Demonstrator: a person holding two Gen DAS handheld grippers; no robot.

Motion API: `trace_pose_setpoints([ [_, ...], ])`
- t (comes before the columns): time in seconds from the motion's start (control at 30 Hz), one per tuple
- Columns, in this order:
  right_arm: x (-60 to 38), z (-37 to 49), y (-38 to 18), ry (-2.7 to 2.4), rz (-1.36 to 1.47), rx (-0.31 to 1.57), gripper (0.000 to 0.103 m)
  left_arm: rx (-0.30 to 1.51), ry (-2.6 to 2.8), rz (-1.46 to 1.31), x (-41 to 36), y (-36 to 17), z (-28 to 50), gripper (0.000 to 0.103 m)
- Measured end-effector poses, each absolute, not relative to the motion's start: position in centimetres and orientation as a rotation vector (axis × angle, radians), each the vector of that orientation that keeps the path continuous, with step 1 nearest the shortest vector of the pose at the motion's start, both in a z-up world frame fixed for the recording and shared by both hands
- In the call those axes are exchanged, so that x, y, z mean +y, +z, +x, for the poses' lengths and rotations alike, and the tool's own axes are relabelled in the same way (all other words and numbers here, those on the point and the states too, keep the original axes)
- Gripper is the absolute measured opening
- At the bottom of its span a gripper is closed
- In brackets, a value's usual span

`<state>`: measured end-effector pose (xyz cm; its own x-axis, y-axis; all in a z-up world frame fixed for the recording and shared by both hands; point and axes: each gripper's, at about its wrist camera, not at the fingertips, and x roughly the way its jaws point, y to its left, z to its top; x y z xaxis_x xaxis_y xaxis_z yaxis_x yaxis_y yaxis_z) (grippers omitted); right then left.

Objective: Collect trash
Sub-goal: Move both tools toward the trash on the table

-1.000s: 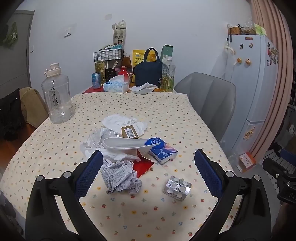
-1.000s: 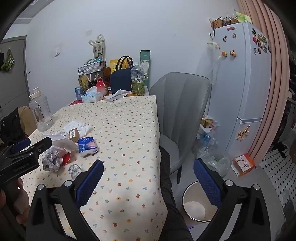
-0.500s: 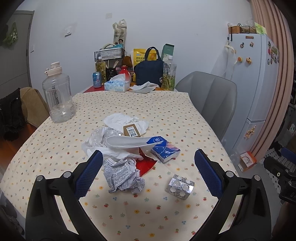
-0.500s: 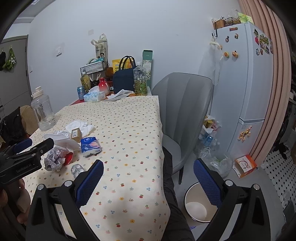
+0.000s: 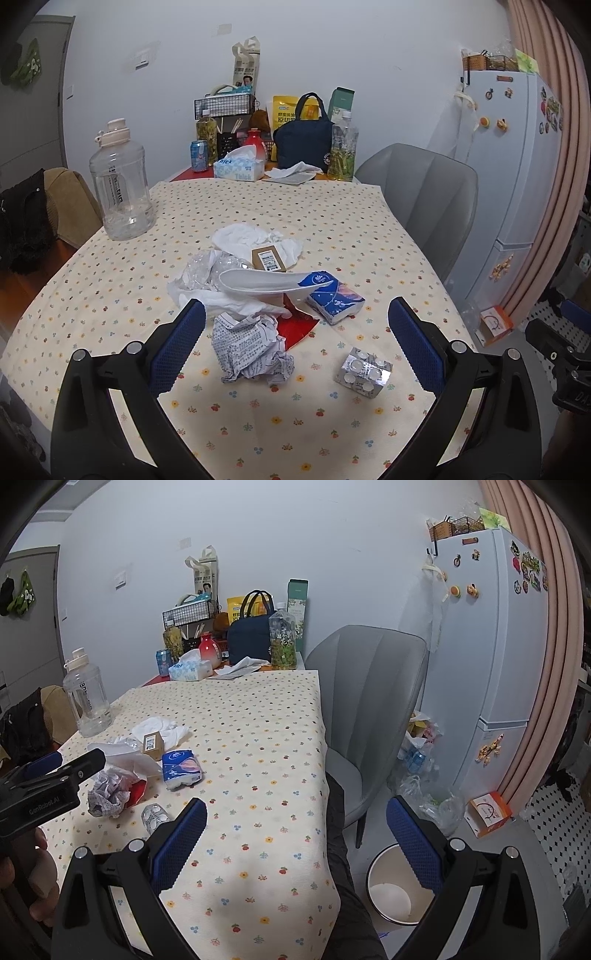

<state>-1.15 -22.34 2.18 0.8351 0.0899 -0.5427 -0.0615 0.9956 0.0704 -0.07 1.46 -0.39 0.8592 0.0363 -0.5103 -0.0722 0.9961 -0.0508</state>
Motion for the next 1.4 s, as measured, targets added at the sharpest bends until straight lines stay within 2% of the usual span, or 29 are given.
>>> trace_pose_setpoints([
  [1.4,-22.48,-0.68,2.17,0.104,0.046,0.584,0.095,0.585,0.014,-0.081,1.68,-0.97,0.38,0.099],
])
